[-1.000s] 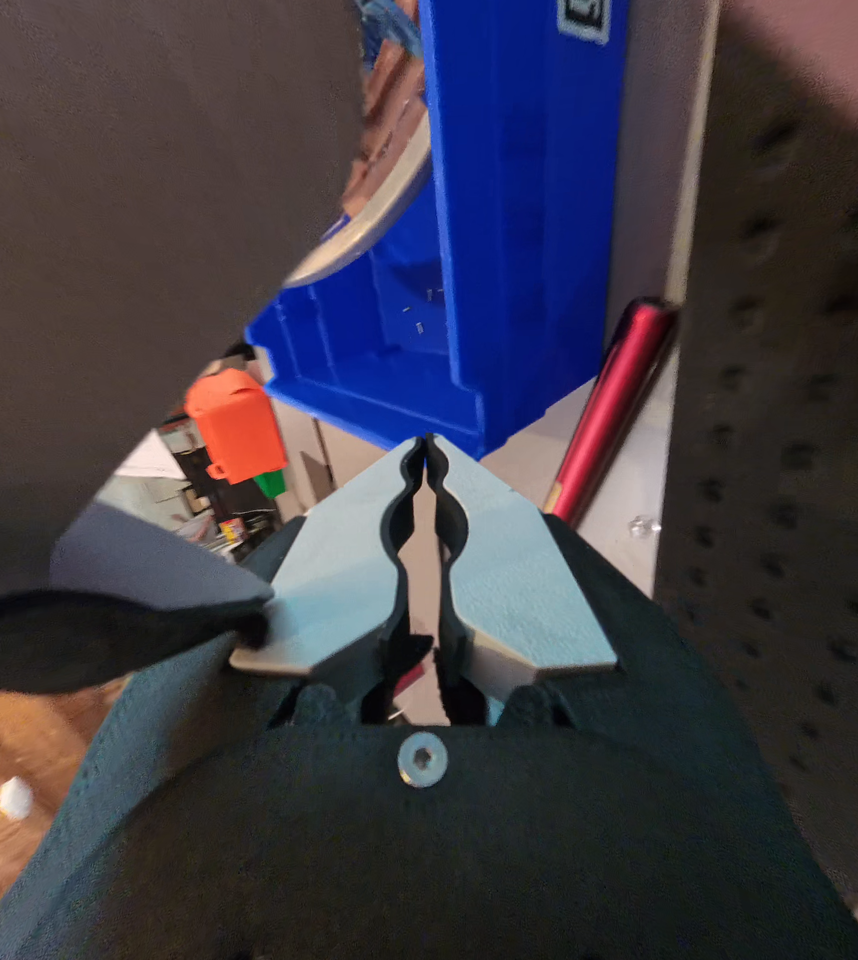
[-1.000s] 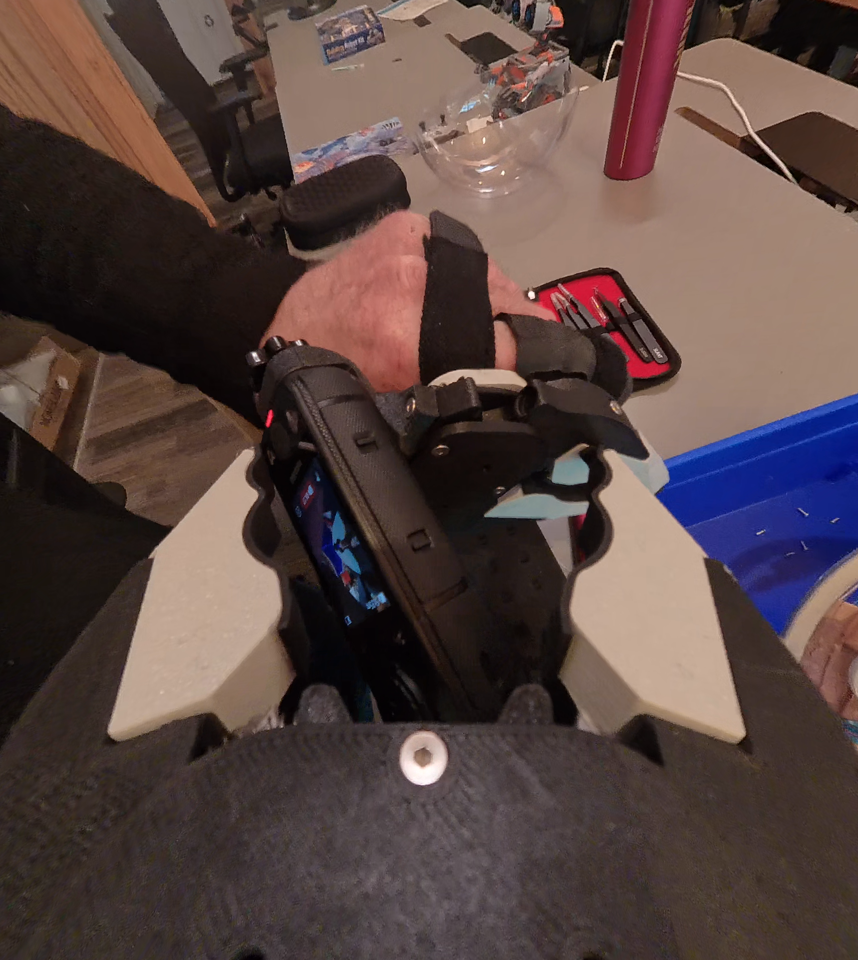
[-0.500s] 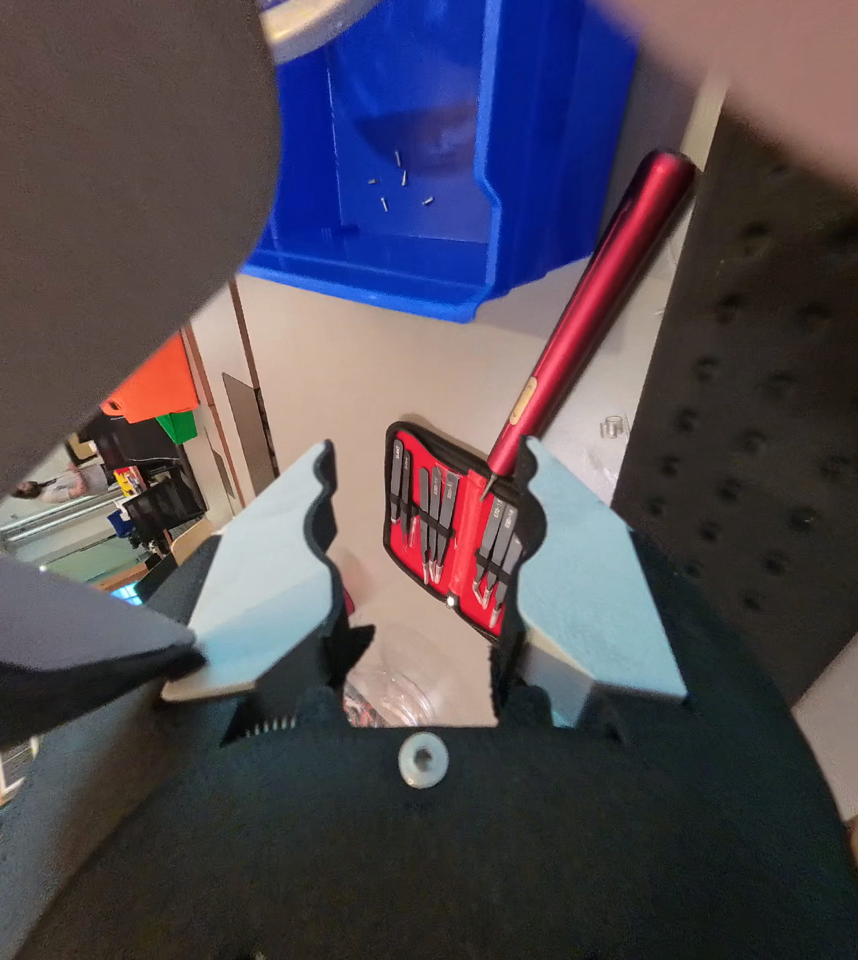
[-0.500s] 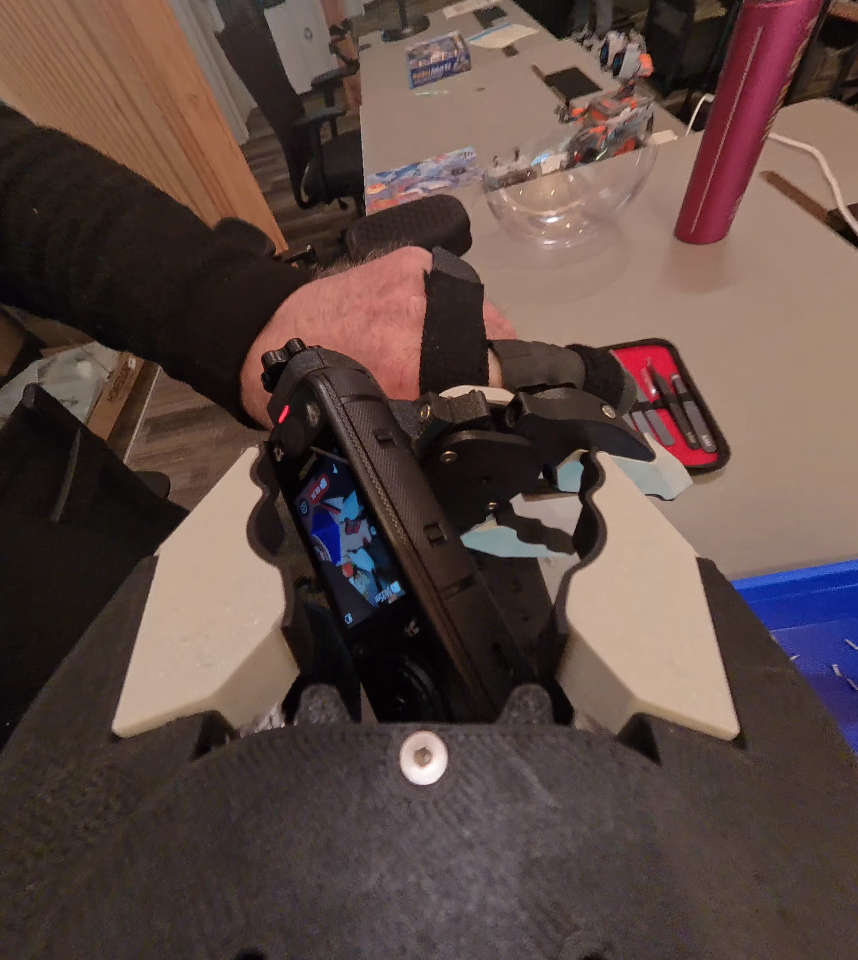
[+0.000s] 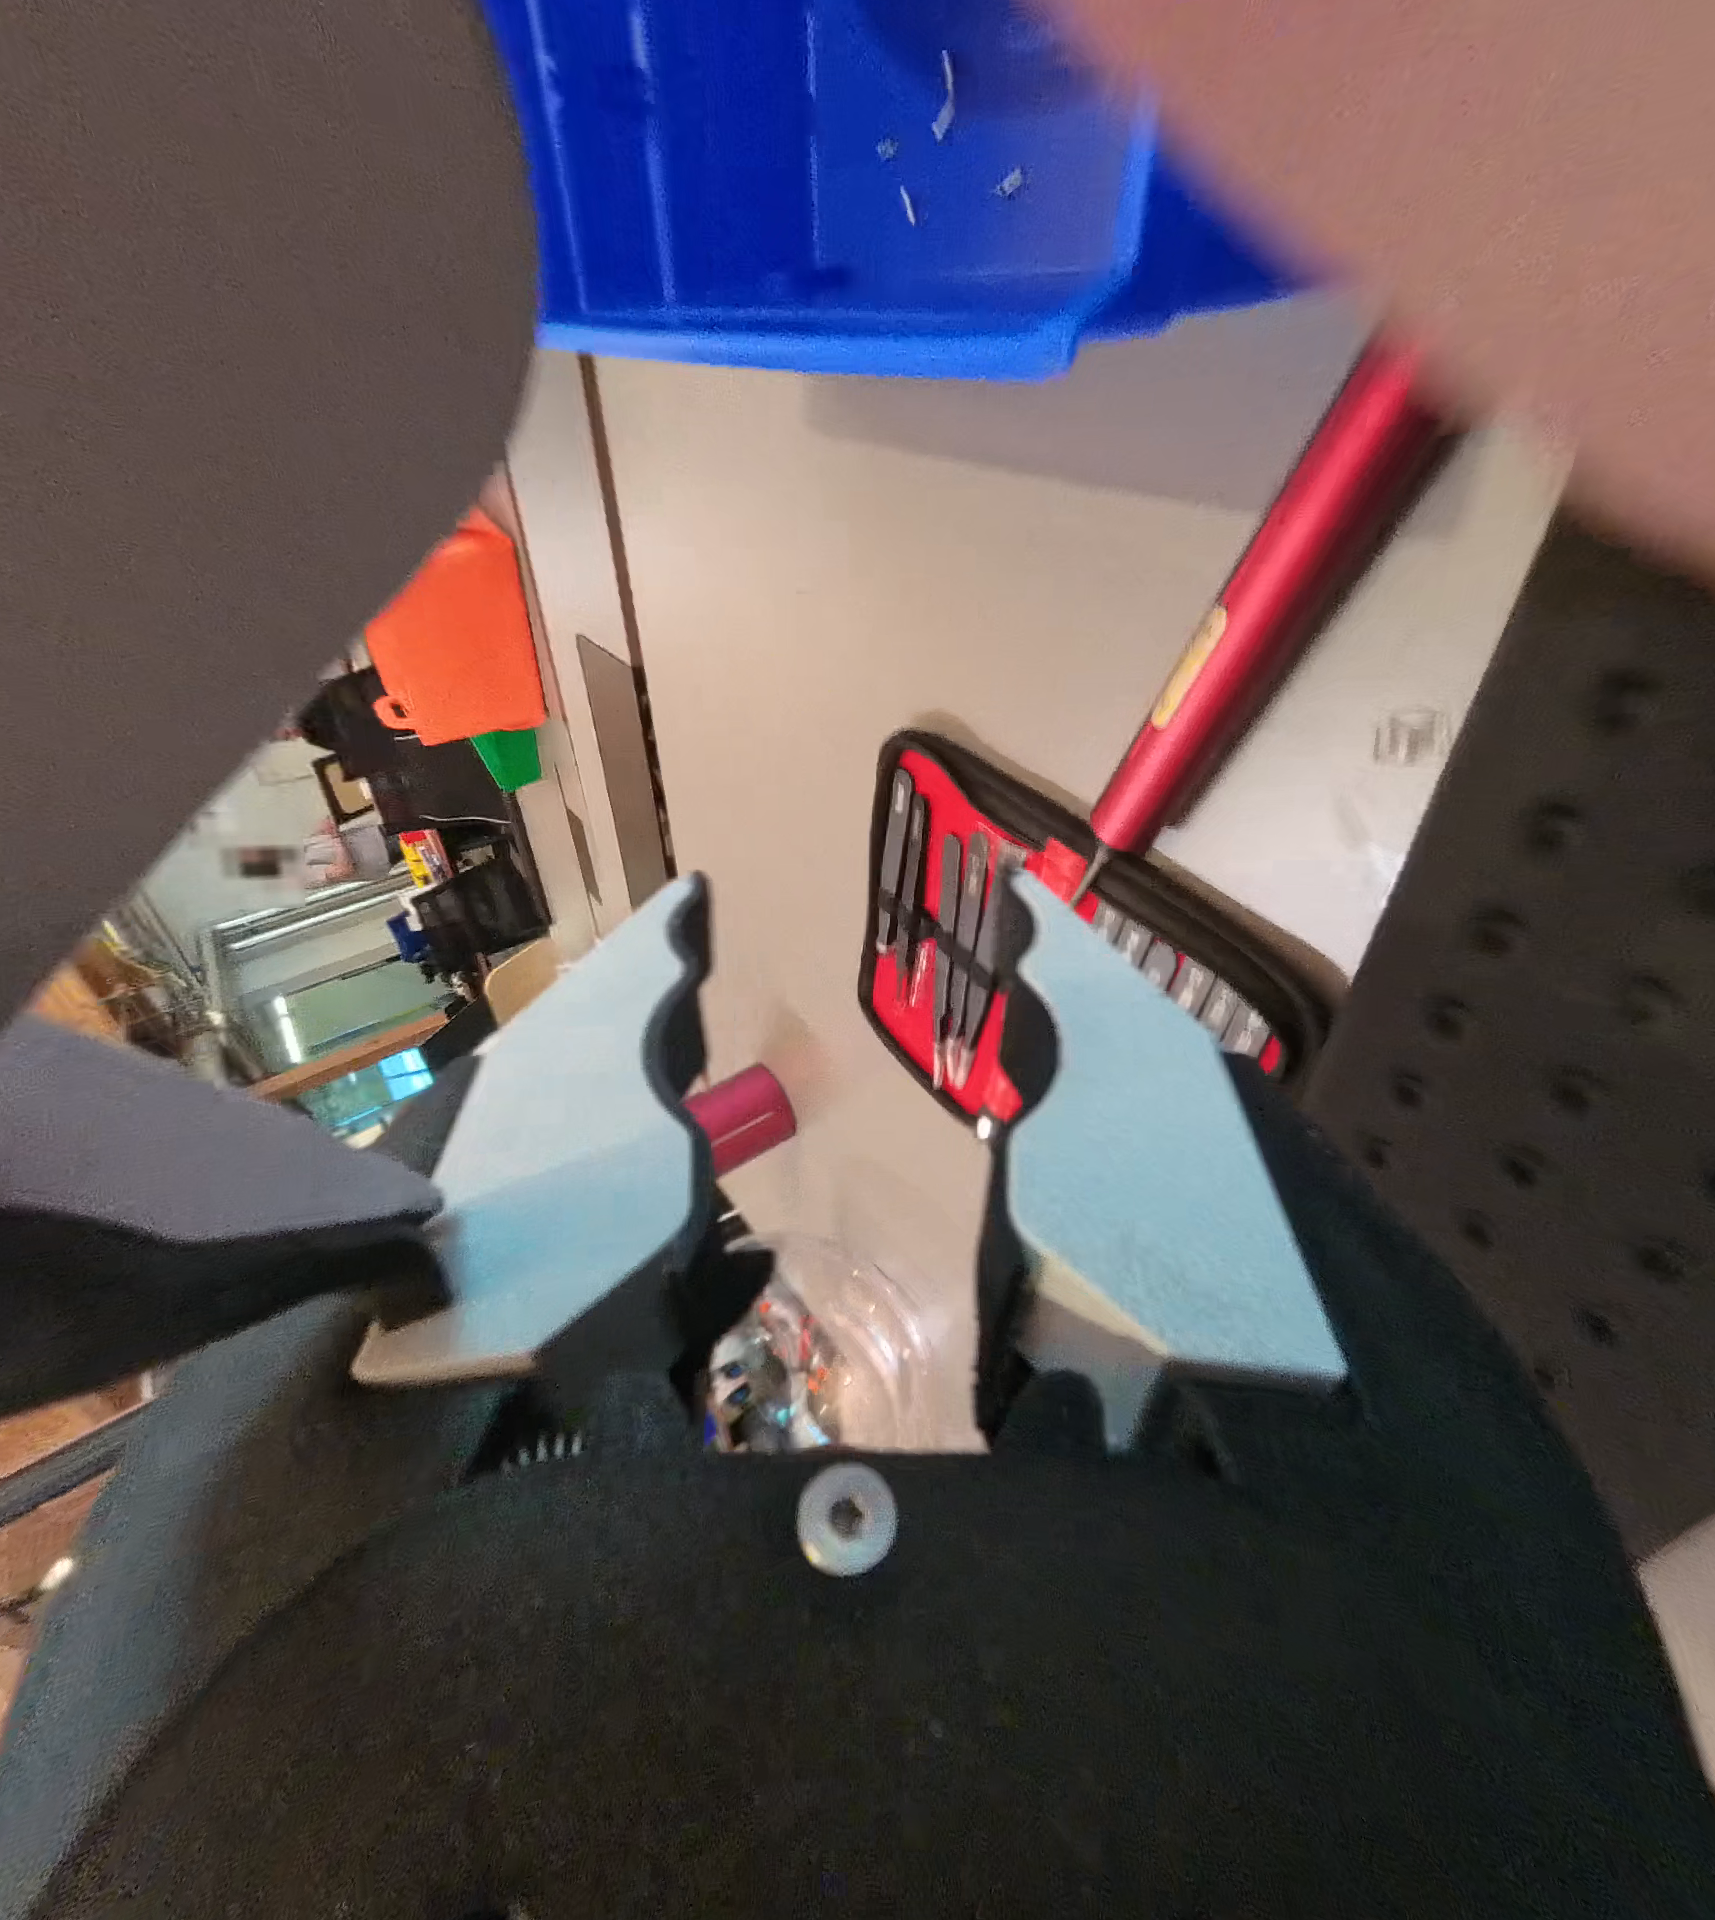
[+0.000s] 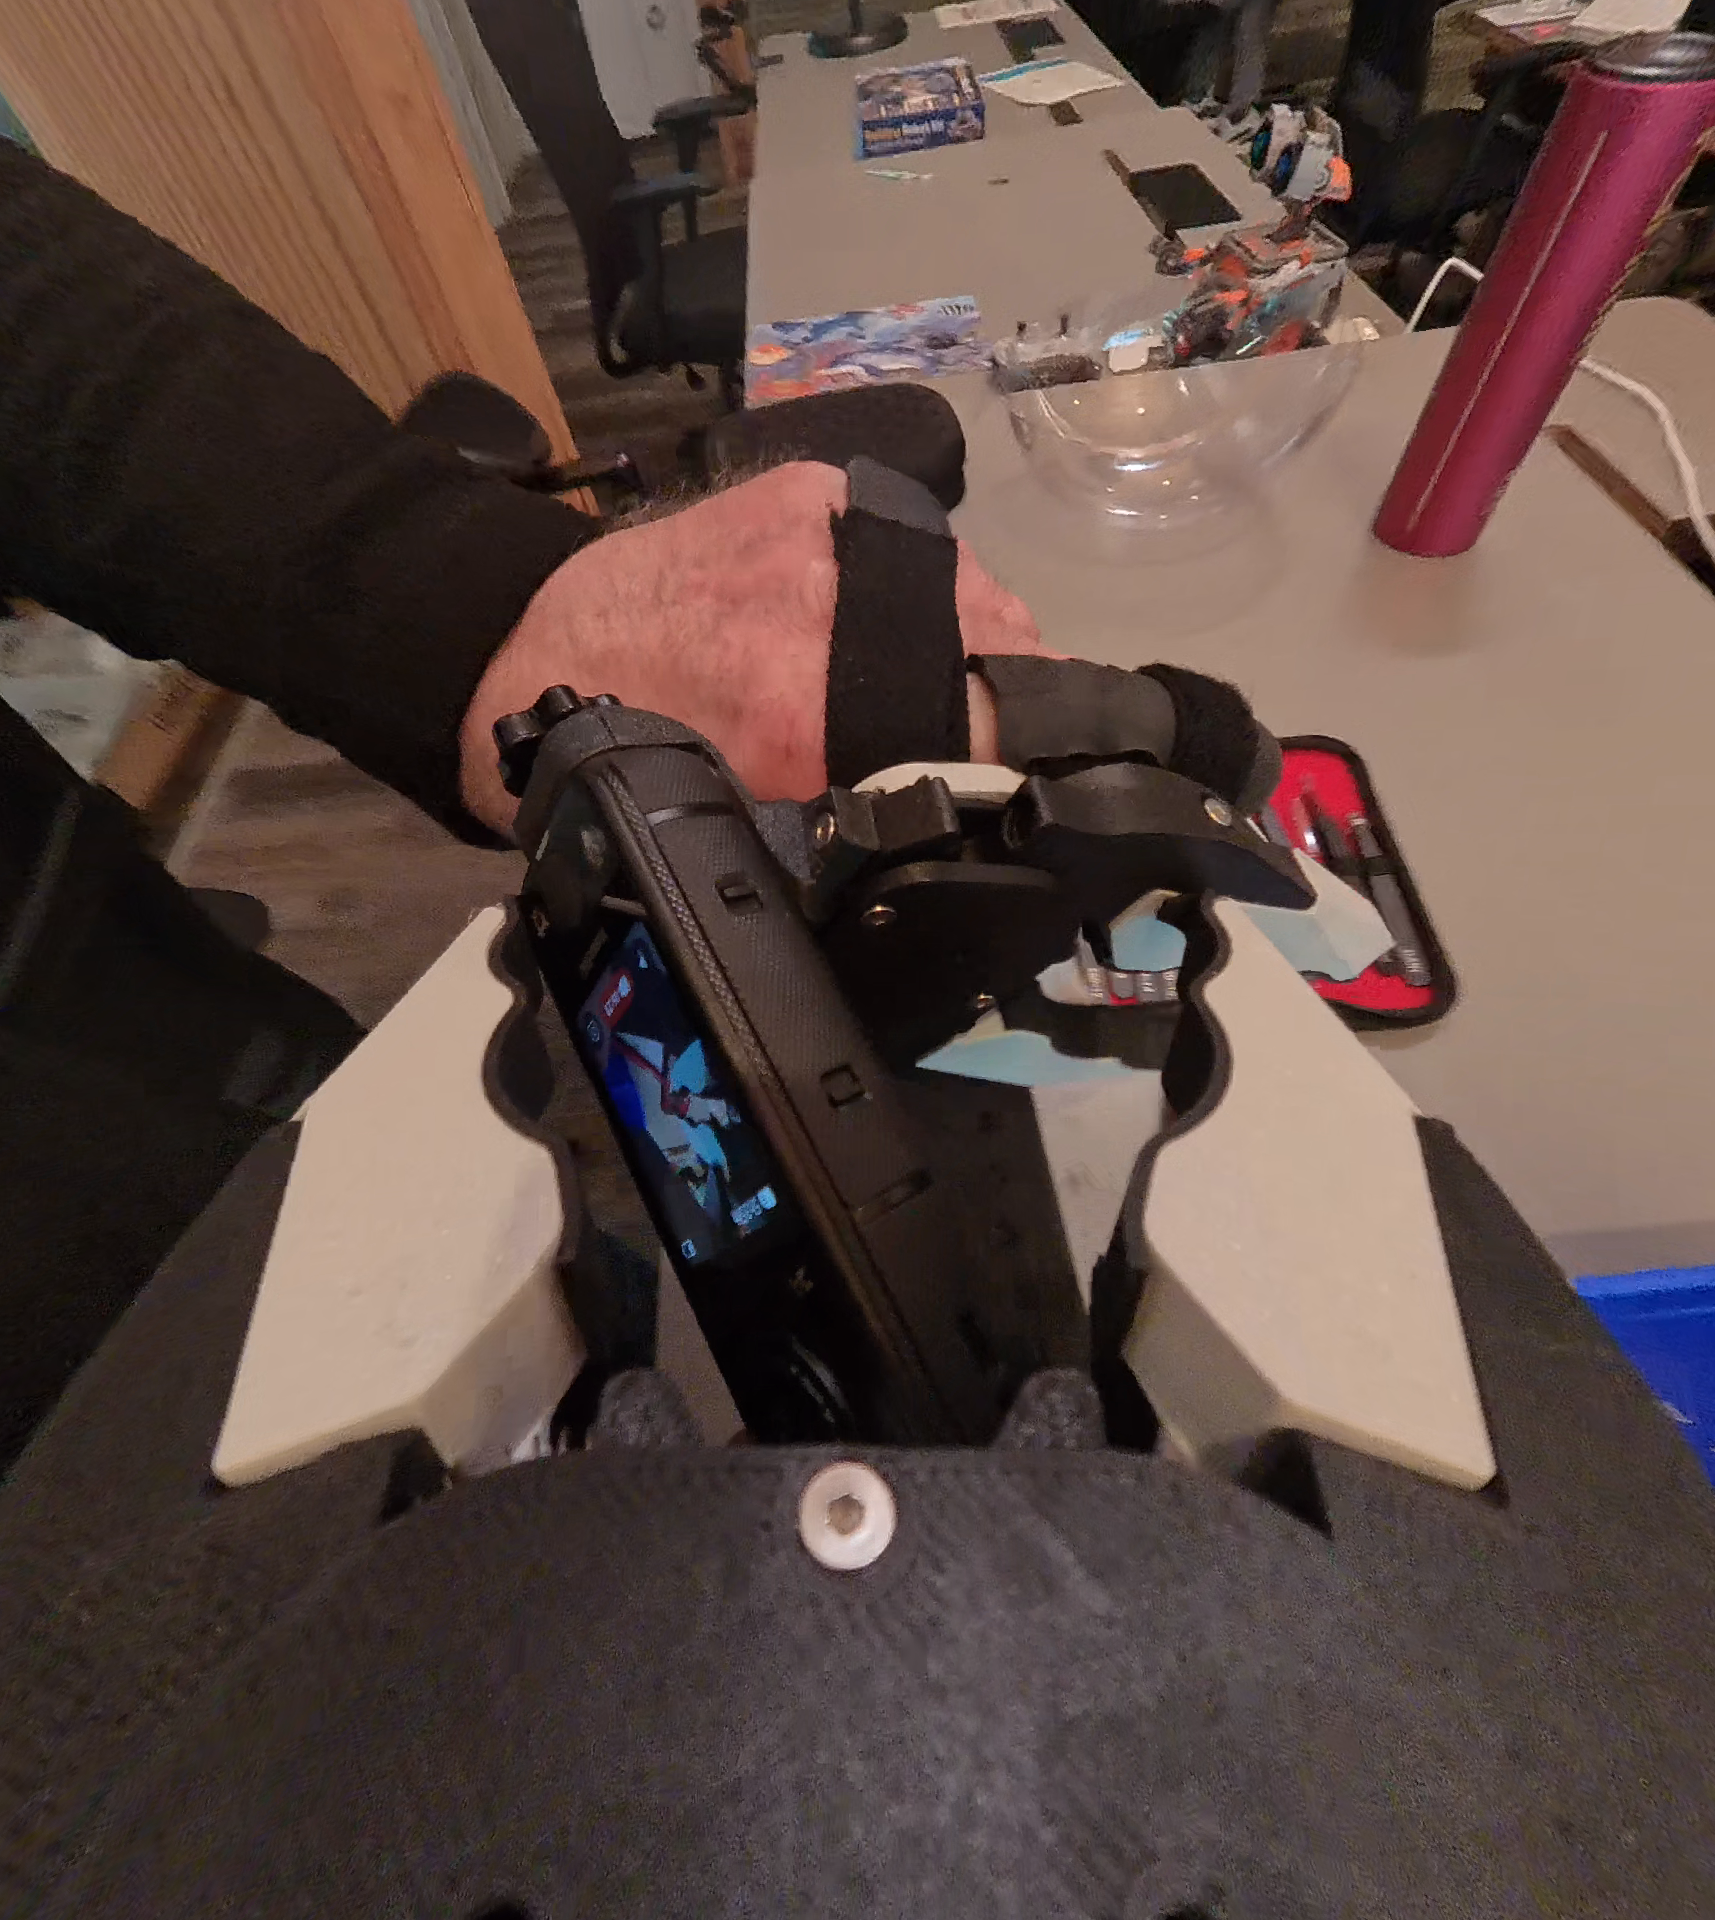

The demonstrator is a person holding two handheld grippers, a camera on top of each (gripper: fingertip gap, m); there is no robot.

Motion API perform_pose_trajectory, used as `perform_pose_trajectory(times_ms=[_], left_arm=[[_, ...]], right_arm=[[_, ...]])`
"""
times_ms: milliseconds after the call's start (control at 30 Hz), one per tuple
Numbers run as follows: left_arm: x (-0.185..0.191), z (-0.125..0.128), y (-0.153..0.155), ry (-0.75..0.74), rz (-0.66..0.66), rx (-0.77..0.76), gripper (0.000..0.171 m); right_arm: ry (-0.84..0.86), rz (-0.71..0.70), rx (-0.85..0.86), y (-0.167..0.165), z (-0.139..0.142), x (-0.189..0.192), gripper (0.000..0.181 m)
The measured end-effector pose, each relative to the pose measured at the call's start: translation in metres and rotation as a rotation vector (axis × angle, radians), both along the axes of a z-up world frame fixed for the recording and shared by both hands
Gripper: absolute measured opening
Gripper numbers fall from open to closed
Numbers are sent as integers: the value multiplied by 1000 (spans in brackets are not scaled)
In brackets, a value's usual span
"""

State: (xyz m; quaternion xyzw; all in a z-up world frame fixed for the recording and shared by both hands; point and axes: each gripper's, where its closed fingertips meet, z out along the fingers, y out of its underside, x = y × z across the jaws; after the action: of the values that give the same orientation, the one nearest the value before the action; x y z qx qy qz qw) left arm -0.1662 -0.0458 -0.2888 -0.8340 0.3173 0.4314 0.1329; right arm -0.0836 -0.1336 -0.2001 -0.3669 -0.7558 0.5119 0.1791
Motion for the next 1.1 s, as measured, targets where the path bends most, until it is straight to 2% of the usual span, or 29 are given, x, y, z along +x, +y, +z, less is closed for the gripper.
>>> perform_pose_trajectory(times_ms=[33, 67, 100, 200, 233, 367, 467, 533, 600, 733, 800, 833, 867, 900, 967, 1033, 1100], left_arm=[[2, -1, 4, -20, 5, 34, 69], [1, -1, 8, -28, 11, 76, 100], [2, -4, 12, -31, 10, 106, 116], [5, -13, 18, -71, 16, 141, 145], [6, -15, 19, -83, 15, 149, 149], [10, -20, 26, -146, 22, 217, 152], [11, -8, 38, -213, 26, 367, 149], [1, -1, 40, -192, 60, 408, 148], [-4, 3, 43, -139, 47, 418, 149], [7, 9, 53, -6, -76, 386, 135], [23, 7, 61, -4, -131, 363, 136], [24, 1, 61, -5, -119, 329, 128], [23, 0, 62, 11, -119, 322, 137], [24, 0, 64, 24, -130, 321, 138], [25, -7, 63, 2, -110, 294, 143], [28, -8, 67, 7, -129, 293, 144], [27, -11, 69, 7, -105, 261, 142]], right_arm=[[20, -2, 32, 1, 0, 0, 117], [41, -2, 62, 3, -2, 0, 115], [62, -1, 95, 4, -6, 0, 115], [51, -1, 126, 8, -14, 0, 114], [50, -2, 135, 9, -16, 0, 113], [48, 3, 170, 11, -18, -1, 113], [77, -19, 93, 13, 0, -2, 114], [92, -49, 38, 21, 13, -2, 111], [60, -89, 31, 31, 14, -3, 113], [-52, -133, -87, 49, 20, -3, 90], [-116, -141, -71, 53, 7, -4, 96], [-164, -158, -84, 55, -2, -4, 102], [-225, -165, -105, 57, -10, -1, 102], [-273, -166, -137, 57, -15, 4, 98], [-309, -176, -155, 59, -21, 13, 83], [-306, -172, -155, 59, -22, 17, 79], [-330, -172, -205, 59, -24, 16, 82]])
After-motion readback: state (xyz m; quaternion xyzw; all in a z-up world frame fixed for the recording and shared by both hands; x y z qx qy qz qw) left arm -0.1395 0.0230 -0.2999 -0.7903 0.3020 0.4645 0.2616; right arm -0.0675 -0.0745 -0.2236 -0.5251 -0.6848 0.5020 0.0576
